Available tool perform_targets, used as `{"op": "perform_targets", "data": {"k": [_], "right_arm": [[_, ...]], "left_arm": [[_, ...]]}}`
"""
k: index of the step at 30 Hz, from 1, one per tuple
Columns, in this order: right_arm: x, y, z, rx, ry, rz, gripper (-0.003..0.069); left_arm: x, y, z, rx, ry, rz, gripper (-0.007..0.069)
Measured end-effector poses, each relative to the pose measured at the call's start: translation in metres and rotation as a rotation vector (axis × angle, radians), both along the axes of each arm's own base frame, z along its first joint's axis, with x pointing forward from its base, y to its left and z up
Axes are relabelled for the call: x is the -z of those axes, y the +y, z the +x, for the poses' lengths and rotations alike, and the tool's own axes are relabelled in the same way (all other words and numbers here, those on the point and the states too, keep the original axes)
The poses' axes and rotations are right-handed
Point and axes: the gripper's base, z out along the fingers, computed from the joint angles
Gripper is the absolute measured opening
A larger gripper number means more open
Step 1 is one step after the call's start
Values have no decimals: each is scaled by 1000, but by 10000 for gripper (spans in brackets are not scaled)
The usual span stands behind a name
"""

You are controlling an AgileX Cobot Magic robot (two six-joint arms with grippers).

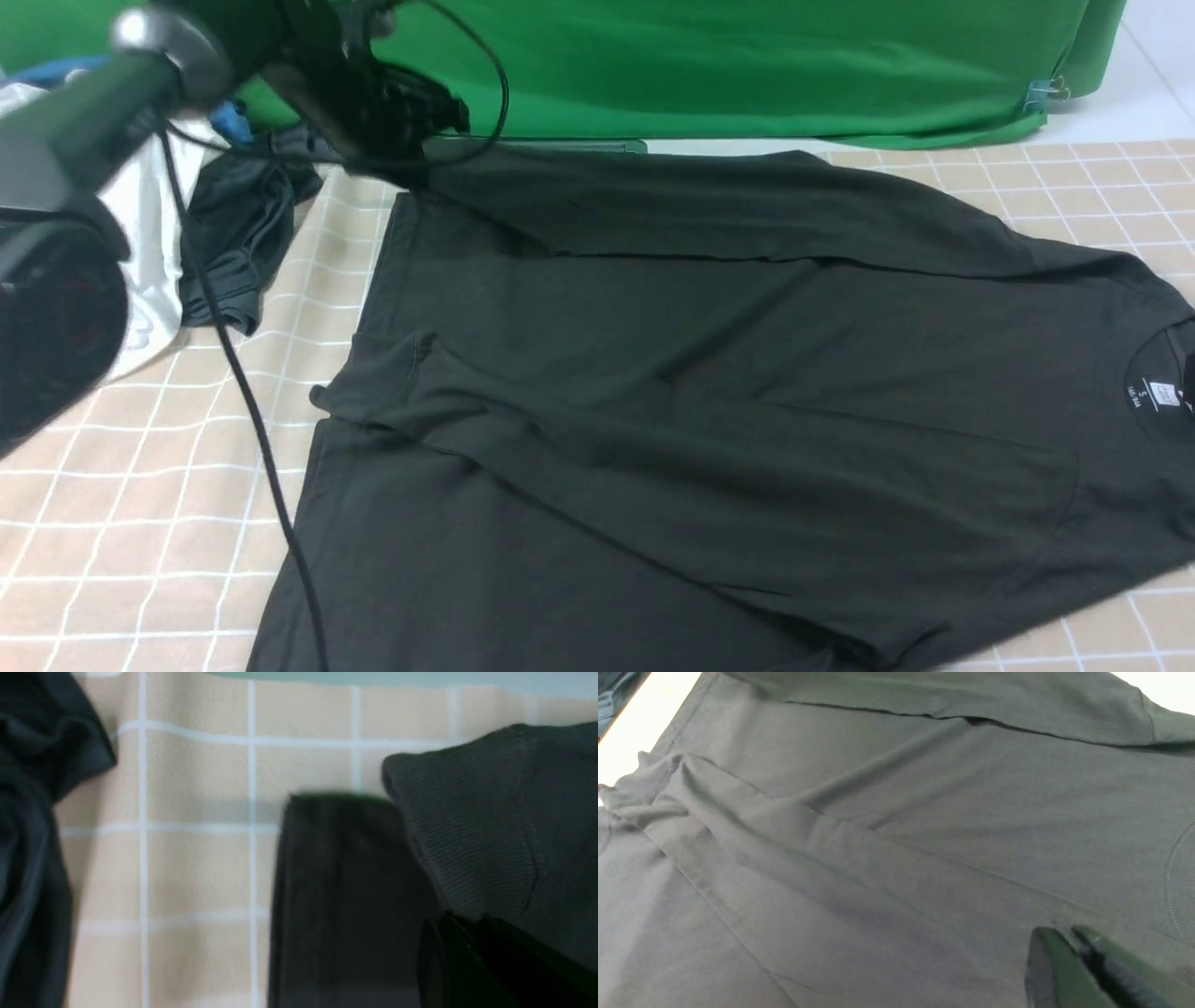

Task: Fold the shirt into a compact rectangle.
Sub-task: 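Fold the left side of the dark shirt inward over its body with the left gripper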

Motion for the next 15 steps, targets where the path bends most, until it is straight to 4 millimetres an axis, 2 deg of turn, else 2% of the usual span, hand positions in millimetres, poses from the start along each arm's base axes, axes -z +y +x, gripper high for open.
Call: {"op": "perform_targets", "data": {"k": [6, 10, 13, 15], "right_arm": [[0, 0, 0, -1, 0, -1, 83], [0, 0, 0, -14, -5, -18, 90], [0, 0, 0, -18, -6, -24, 90], [0, 0, 0, -19, -5, -24, 92]], "left_arm": [[-36, -2, -28, 73, 106, -11, 32], [-54, -1, -42, 85, 108, -12, 32], [-69, -2, -65, 91, 120, -11, 32], [-71, -4, -81, 95, 150, -7, 32]]}}
